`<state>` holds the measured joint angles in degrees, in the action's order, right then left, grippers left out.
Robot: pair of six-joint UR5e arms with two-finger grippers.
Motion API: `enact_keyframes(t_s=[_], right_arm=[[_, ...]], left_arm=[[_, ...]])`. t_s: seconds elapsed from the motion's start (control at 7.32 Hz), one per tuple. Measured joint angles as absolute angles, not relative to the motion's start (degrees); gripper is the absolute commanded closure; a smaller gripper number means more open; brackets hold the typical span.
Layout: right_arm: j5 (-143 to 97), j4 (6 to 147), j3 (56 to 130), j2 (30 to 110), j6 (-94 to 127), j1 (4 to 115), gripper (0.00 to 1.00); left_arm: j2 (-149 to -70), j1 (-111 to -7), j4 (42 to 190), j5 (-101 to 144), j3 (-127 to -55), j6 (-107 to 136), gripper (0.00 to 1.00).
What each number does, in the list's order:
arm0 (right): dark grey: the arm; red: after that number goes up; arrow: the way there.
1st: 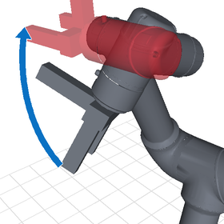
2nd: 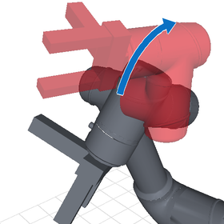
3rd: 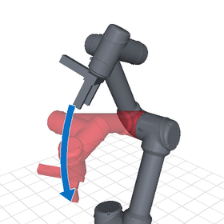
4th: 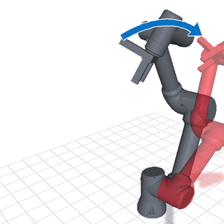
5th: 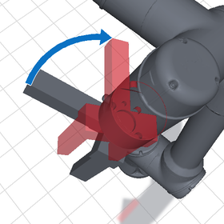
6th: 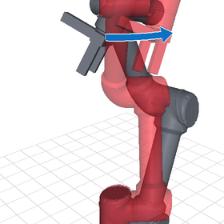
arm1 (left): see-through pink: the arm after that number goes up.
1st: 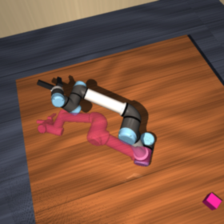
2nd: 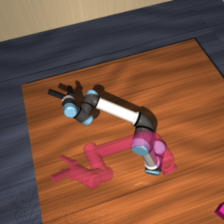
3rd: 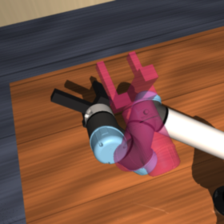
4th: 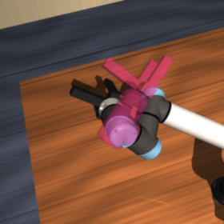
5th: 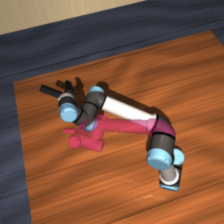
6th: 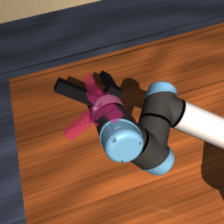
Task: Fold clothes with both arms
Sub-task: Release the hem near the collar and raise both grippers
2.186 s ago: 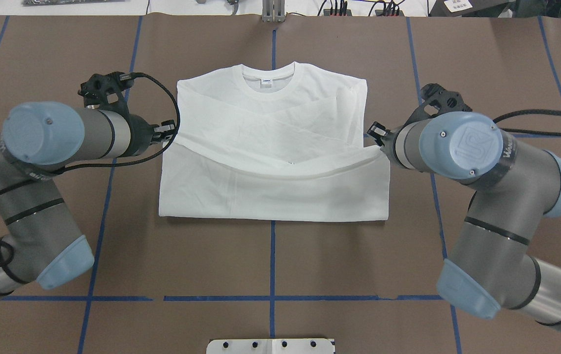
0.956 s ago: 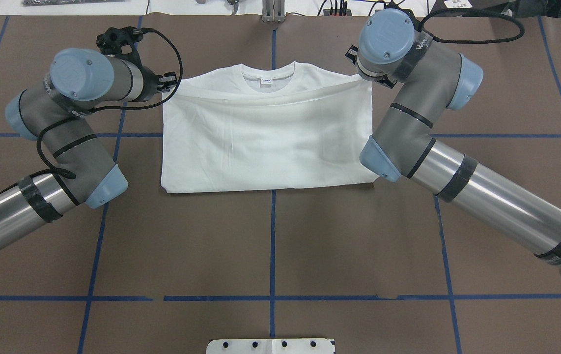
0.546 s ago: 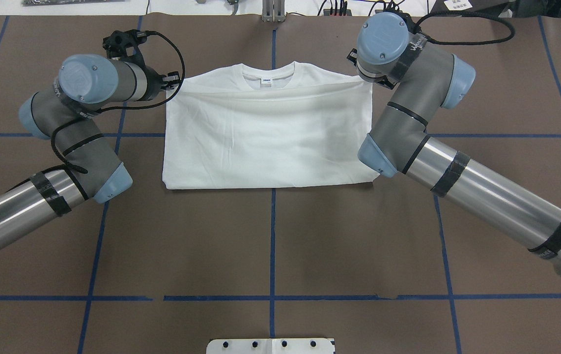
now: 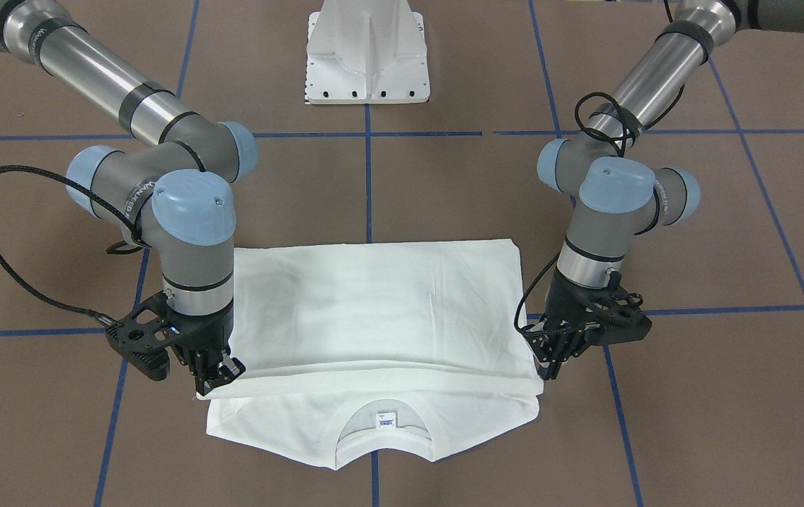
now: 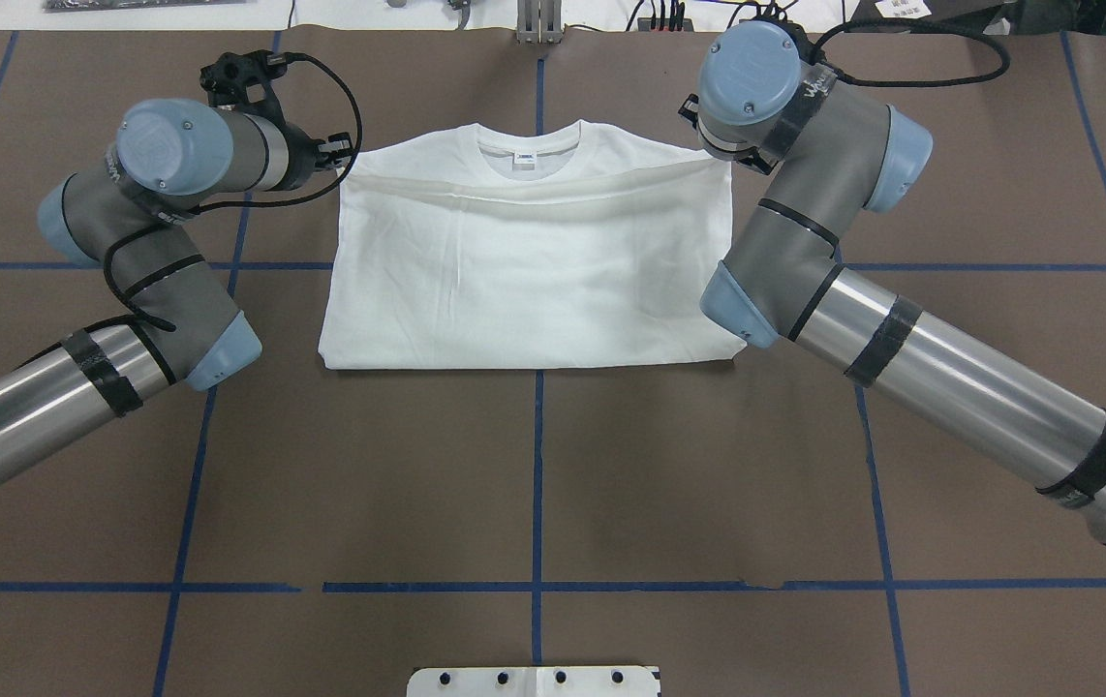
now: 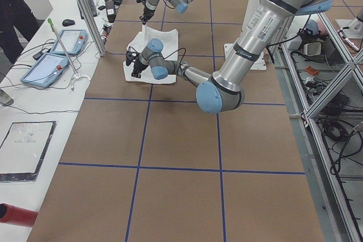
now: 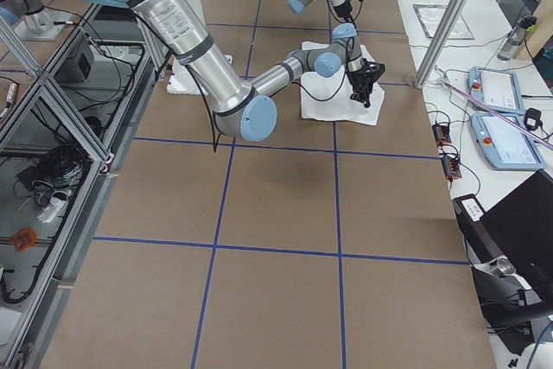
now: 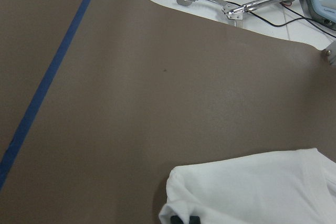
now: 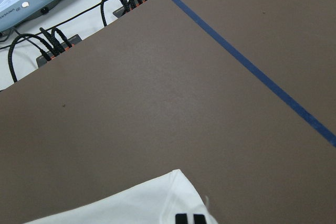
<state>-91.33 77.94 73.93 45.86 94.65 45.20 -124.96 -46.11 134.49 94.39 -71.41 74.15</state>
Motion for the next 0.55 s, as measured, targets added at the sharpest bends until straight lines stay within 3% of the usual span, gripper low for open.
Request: enact_keyframes(t_s=[0.27,0.55], right_arm=[[-91.3,77.8,74.5,45.0,94.8,45.8,0.53],[-91.5,77.8,80.7,48.0,95.9,45.4,0.42]], left_arm=[[-125.2,-48.1,134.6,94.5,-71.2,74.5,0.54],[-125.5,-50.1,134.7,94.9,-71.3,74.5,0.55]])
